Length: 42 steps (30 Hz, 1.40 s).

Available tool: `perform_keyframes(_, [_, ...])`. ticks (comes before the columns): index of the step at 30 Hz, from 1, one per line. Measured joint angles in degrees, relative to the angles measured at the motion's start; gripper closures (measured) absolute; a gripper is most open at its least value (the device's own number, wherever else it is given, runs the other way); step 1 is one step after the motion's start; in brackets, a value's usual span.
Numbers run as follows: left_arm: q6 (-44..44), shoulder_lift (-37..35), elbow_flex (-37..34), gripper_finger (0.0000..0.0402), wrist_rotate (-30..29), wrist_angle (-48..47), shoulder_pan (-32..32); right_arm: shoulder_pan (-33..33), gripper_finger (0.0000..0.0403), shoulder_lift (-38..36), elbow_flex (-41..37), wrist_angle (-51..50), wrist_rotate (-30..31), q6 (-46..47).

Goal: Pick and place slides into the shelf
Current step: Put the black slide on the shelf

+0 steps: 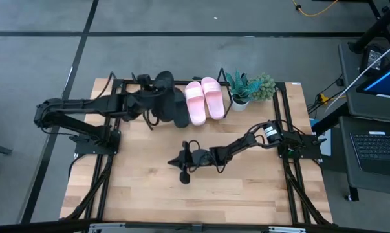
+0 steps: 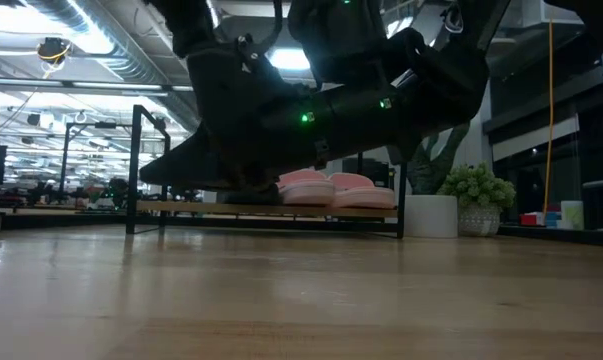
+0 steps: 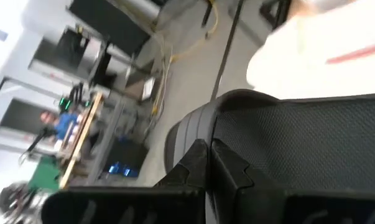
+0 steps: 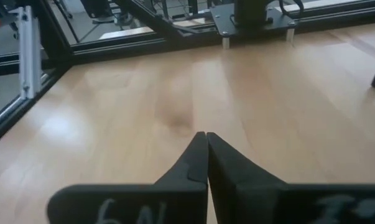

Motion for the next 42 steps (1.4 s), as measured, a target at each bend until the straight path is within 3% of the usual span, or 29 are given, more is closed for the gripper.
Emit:
perform_keyframes(14, [-3.6, 8.6, 0.0, 0.0401, -6.9, -8.7, 0.9, -0.6, 0.0401, 0.0, 0.0, -1.3, 0.0, -1.5])
perform_keyframes(23, [-8.1, 9.2, 0.0, 0.0401, -5.3, -13.4, 1.1, -0.6, 0.04, 0.0, 0.0, -1.9, 0.1, -1.4])
perform_keyframes(29, [-11.6, 9.2, -0.1, 0.0401, 1.3, -15.6, 2.7, -0.6, 0.0399, 0.0, 0.0, -1.9, 0.1, -1.5])
perform_keyframes(42, [-11.3, 9.2, -4.1, 0.0401, -1.1, -15.0, 4.2, -0.6, 0.04, 0.0, 0.0, -1.8, 0.2, -4.1])
